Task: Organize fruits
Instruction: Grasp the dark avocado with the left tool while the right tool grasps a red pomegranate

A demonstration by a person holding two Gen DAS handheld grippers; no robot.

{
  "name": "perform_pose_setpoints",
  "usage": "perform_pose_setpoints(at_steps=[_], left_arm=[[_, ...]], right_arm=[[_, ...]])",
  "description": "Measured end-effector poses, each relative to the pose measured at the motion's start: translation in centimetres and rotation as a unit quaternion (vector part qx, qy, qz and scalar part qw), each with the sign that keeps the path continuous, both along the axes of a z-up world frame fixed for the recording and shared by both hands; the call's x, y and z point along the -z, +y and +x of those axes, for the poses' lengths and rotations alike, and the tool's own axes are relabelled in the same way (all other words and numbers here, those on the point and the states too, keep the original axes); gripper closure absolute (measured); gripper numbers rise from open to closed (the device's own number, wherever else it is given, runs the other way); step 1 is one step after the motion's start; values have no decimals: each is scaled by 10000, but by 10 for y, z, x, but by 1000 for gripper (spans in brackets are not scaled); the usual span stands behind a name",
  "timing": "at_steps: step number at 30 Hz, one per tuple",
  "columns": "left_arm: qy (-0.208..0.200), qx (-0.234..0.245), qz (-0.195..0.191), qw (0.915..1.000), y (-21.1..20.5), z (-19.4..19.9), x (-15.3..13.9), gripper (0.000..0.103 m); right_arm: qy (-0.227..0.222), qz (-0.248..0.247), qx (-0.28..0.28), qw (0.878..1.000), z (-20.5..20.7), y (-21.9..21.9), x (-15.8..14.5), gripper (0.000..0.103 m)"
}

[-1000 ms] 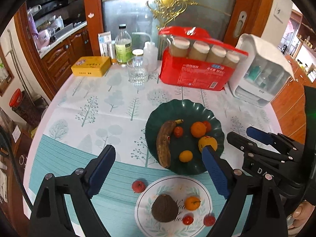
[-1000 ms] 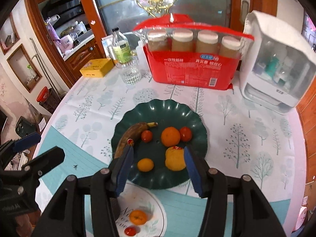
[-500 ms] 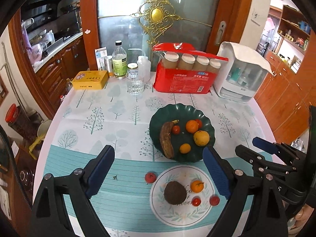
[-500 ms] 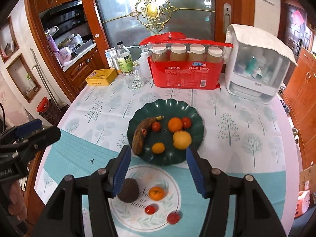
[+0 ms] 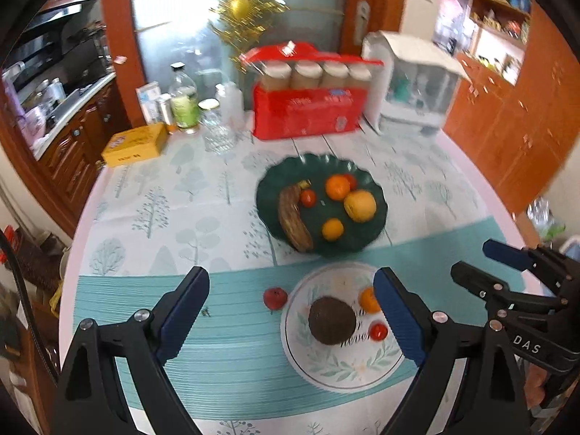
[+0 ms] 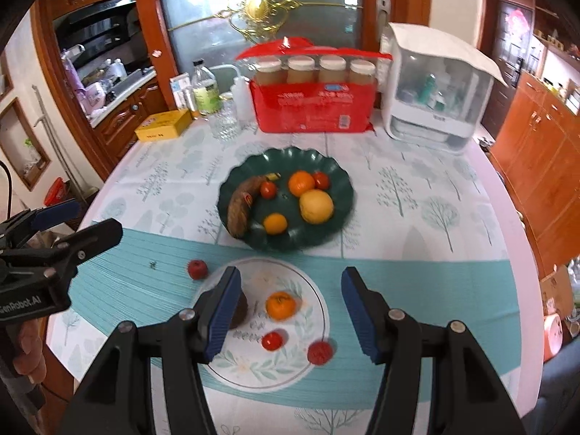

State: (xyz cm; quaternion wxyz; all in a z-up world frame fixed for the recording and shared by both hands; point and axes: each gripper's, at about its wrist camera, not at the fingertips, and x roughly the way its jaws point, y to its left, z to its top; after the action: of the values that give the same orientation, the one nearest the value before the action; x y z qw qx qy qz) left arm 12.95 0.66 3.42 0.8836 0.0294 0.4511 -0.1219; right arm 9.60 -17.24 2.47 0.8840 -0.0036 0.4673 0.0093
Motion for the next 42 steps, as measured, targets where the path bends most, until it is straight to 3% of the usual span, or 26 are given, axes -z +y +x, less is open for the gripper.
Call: perform_pose_setpoints(at_steps=[13,19,30,33,38,42], left_arm=[[861,565,263,9943,-37,7,105,12],[1093,327,185,9933,-44,18,138,12],[1413,-84,-44,9899,-47,26,173,12],[1468,-173,-58,9890,-48,28,179,12],[1602,-184,-92,9869,-51,28,187,20],[1668,-115,-388,9852,-54,26,190,43]], right_arm=[[710,117,733,9947,-34,-22,97,45],[900,475,995,9898,-41,-33,128,45],[937,479,1085,9885,-26,-43,154,45],[965,488,1065,9884,-21,-45,159,51],[1005,518,983,9887,-16,-45,165,63],[960,484,870,9904,-15,-44,166,70]])
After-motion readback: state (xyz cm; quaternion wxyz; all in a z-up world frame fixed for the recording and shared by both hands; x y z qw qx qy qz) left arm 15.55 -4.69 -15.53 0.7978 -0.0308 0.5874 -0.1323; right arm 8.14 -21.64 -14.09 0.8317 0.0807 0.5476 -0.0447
